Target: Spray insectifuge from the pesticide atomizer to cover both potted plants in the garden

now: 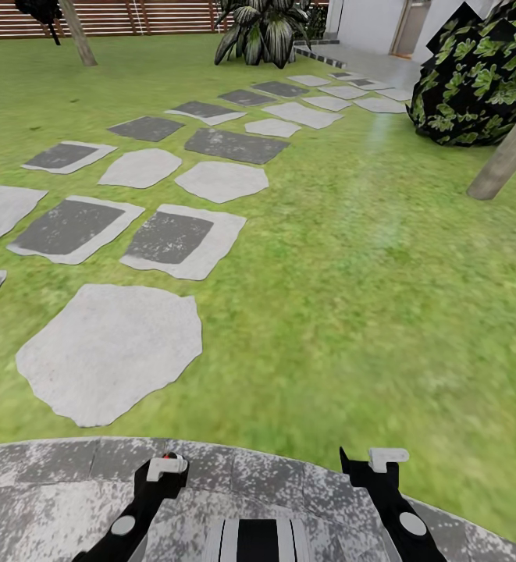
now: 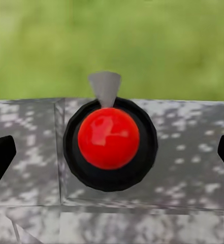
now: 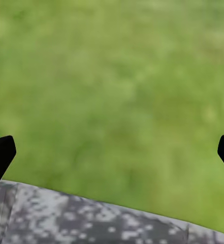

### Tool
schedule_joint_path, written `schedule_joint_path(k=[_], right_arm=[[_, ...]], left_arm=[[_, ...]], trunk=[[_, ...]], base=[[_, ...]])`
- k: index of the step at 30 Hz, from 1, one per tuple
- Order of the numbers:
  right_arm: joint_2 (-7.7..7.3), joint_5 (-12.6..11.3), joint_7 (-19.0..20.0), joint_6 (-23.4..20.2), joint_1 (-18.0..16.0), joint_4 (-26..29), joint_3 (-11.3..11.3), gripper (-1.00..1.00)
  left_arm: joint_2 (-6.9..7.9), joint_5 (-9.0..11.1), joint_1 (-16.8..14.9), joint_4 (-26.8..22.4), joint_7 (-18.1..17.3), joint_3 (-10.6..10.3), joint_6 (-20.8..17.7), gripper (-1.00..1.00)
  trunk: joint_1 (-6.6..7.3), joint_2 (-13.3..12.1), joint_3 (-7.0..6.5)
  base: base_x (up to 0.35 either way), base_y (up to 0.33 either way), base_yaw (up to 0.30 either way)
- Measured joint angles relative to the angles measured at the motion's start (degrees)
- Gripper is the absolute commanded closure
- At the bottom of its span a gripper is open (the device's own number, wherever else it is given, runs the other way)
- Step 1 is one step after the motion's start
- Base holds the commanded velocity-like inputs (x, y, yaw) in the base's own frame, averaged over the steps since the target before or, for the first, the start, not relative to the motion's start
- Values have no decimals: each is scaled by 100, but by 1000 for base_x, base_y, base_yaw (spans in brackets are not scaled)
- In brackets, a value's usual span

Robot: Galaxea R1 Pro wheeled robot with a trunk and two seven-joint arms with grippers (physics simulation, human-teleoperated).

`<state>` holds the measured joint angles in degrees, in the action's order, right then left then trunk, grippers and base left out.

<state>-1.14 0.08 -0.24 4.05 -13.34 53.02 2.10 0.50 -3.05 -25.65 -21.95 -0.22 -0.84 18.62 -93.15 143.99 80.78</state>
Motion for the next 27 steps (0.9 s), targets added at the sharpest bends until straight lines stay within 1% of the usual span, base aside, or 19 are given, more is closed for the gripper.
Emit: schedule_joint_path(k=[15, 16, 24, 27], right_arm=[[0, 0, 0, 0, 0, 0, 0, -100], [0, 0, 0, 0, 0, 0, 0, -100], [0, 0, 0, 0, 0, 0, 0, -100], [0, 0, 0, -1, 0, 0, 0, -100]], left_arm=[[8, 5, 1, 31, 2, 19, 53, -100], [8, 6, 1, 32, 2, 21, 51, 100], [12, 33, -7, 33, -1, 38, 45, 100], [6, 15, -5, 32, 4, 39, 45, 100]], trunk=[[0, 0, 0], [0, 0, 0], [0, 0, 0], [0, 0, 0]], base=[[0, 0, 0], [0, 0, 0], [0, 0, 0], [0, 0, 0]])
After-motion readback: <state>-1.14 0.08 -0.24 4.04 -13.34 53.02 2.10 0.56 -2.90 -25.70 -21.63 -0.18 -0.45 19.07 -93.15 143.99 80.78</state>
